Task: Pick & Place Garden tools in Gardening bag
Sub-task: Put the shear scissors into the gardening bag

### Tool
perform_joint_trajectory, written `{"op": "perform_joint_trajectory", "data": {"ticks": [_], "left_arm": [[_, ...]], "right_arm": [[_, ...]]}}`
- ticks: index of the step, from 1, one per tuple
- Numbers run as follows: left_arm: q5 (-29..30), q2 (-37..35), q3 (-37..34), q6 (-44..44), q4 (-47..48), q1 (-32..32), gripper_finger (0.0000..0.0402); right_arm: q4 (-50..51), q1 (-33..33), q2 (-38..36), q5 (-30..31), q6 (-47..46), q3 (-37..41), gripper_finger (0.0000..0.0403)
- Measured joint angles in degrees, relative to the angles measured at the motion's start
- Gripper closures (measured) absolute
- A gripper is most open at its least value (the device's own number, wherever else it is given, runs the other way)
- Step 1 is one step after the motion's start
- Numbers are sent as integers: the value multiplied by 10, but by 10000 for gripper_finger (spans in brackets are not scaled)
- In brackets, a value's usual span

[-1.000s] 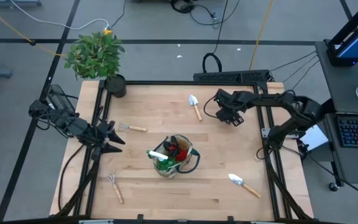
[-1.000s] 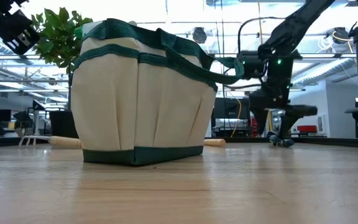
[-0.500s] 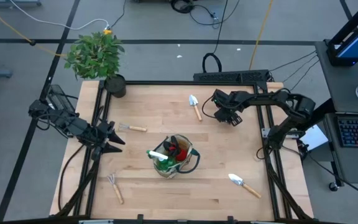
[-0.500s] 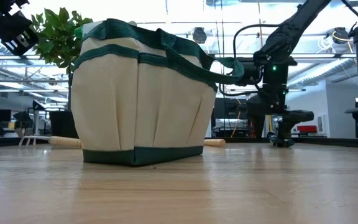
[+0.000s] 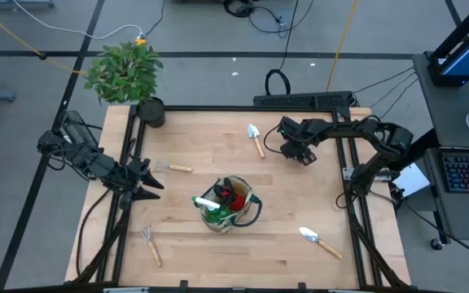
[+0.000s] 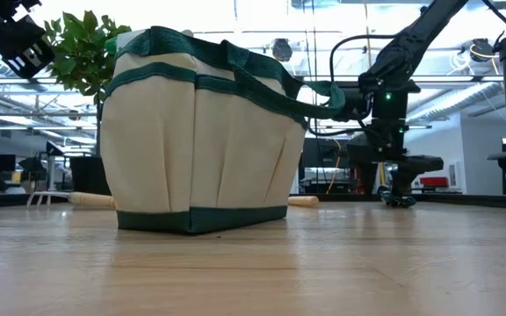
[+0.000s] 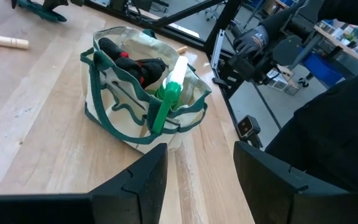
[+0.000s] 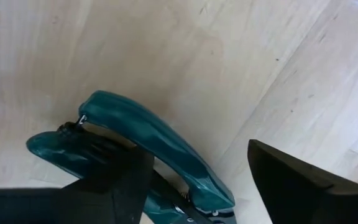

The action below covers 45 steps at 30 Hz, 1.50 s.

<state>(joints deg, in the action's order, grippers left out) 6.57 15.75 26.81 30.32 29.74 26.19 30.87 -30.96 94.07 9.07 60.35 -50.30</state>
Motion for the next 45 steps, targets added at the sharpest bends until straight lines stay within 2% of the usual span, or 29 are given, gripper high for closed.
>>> {"op": "perform_joint_trajectory", "data": {"ticks": [13,21,30,38,45], "left_arm": [[0,0,0,2,0,0,213],[0,0,0,2,0,0,213],[0,0,0,1,0,0,213],[0,0,0,0,0,0,213],[0,0,0,0,0,0,213]], "right_arm": [[14,2,1,-30,-41,0,276],[24,3,1,-33,-142,0,353],[16,3,-34,-40,-265,3,356],[4,8,-126,-49,-368,2,356],[-42,23,-211,-104,-467,2,356]]}}
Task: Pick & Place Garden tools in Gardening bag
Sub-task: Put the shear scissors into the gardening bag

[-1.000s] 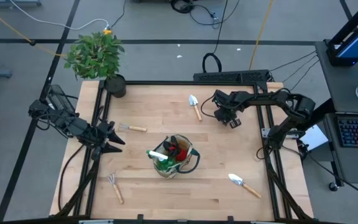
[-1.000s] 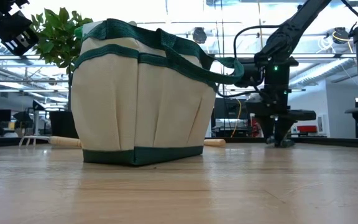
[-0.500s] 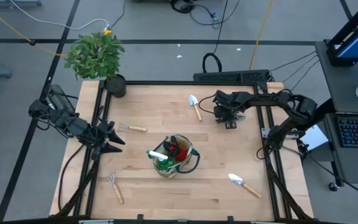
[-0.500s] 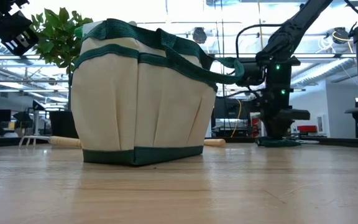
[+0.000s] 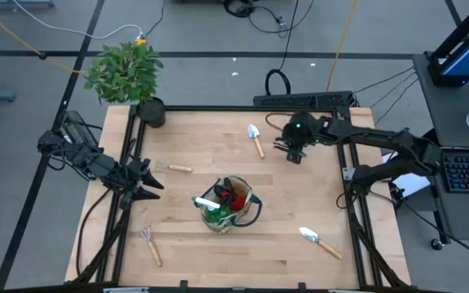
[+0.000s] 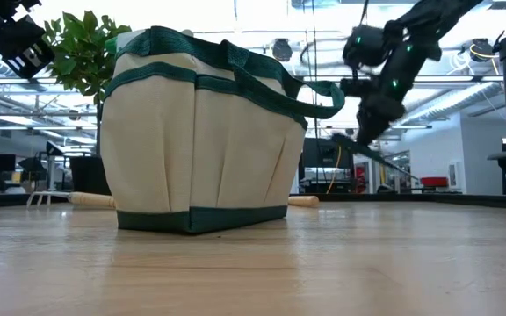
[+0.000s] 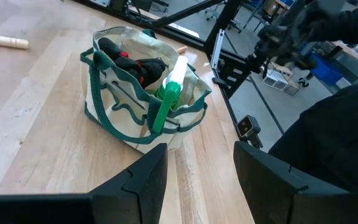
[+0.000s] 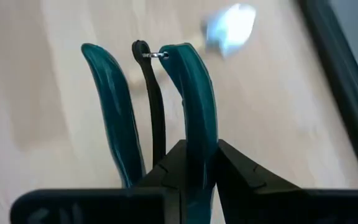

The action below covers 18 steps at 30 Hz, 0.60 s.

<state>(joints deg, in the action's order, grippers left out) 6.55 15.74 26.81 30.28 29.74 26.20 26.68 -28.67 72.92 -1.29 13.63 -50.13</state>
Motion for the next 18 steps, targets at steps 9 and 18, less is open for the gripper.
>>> {"op": "perform_joint_trajectory", "data": {"ticks": [9,18], "left_arm": [[0,0,0,0,0,0,213],[0,0,0,-1,0,0,213]], "right_arm": [[-123,13,-62,-102,-155,-1,356],[-225,20,-69,-175,-261,-1,356]]}}
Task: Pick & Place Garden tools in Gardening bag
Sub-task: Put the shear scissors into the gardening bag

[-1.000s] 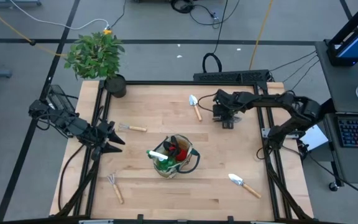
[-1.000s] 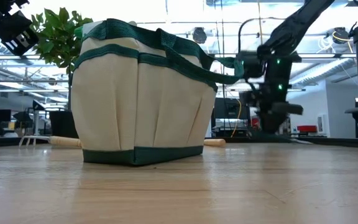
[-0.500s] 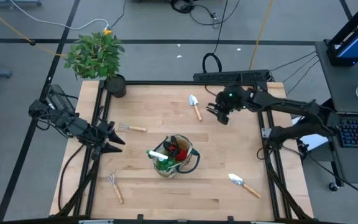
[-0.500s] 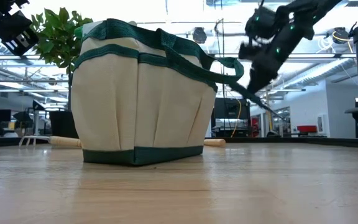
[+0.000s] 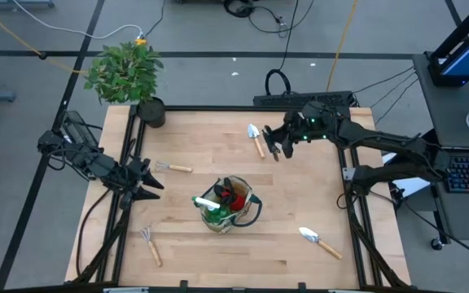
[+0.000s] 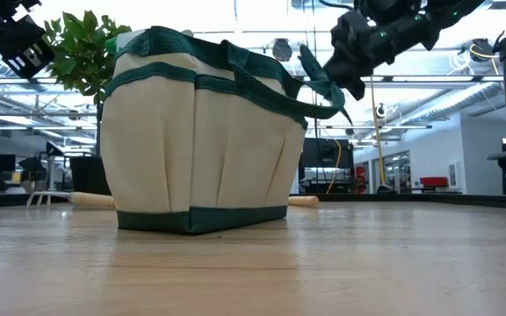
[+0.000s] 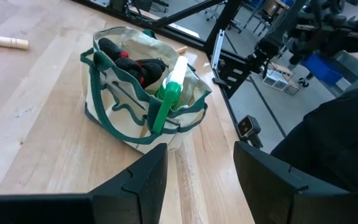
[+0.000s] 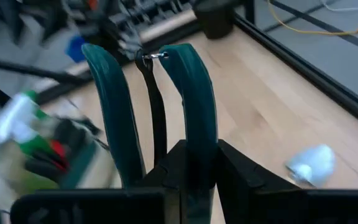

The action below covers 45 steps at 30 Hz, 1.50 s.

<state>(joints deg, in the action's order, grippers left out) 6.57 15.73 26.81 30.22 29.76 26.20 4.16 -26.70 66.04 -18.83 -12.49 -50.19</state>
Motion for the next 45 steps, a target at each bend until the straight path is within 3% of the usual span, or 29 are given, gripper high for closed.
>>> {"op": "perform_joint_trajectory", "data": {"ticks": [13,26,38,45], "left_arm": [[0,0,0,-20,0,0,213],[0,0,0,-20,0,0,213],[0,0,0,-19,0,0,213],[0,0,0,-20,0,0,213]], "right_arm": [[-131,3,0,-152,-123,0,356],[-248,16,0,-281,-140,0,356],[-280,46,0,-275,-153,-1,356],[-325,100,5,-183,-165,-1,356]]}}
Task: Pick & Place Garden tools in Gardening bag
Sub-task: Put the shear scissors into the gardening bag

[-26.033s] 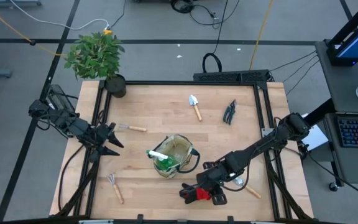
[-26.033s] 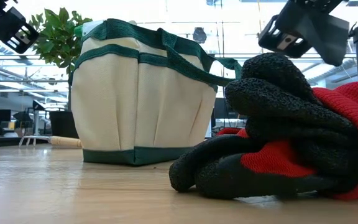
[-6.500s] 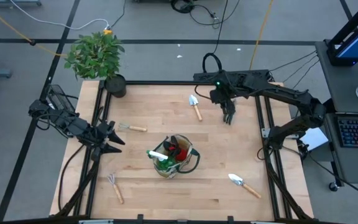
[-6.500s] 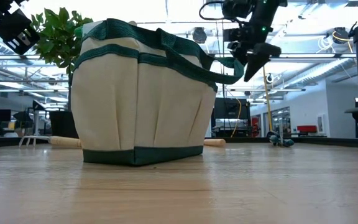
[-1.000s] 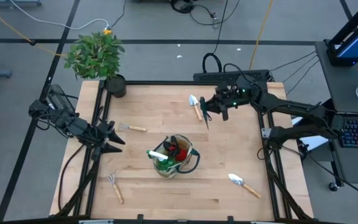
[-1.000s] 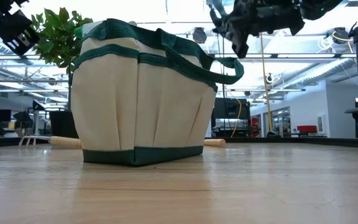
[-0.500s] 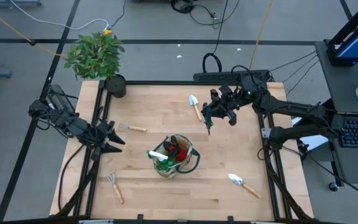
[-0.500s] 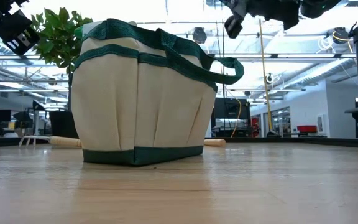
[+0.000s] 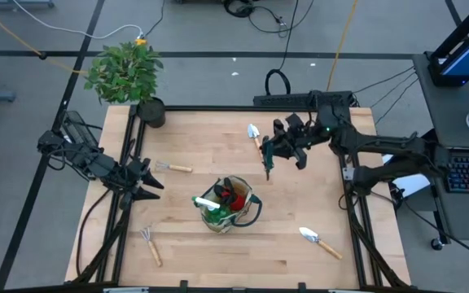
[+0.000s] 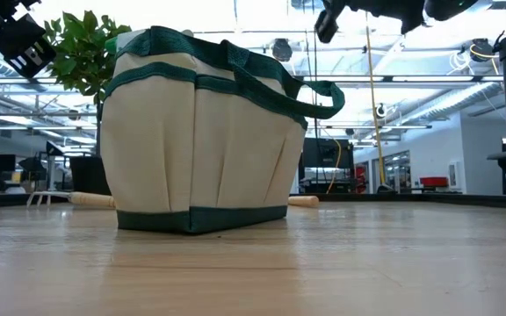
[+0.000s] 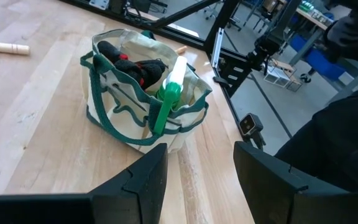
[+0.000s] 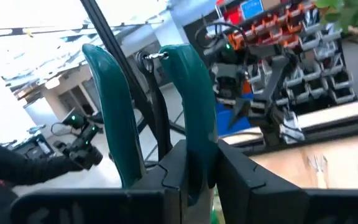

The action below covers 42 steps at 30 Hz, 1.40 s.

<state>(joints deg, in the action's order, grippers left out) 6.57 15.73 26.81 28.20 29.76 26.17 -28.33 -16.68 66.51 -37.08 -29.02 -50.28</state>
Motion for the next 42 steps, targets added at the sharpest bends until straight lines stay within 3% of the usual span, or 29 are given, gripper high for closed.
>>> {"op": "perform_joint_trajectory", "data": {"ticks": [14,24,34,42], "left_arm": [[0,0,0,-27,0,0,213],[0,0,0,-27,0,0,213],[0,0,0,-30,0,0,213],[0,0,0,-31,0,0,213]], "right_arm": [[-46,155,19,192,150,0,356],[-173,182,133,209,188,0,356],[-173,174,216,226,193,0,356],[-119,170,235,254,205,0,356]]}}
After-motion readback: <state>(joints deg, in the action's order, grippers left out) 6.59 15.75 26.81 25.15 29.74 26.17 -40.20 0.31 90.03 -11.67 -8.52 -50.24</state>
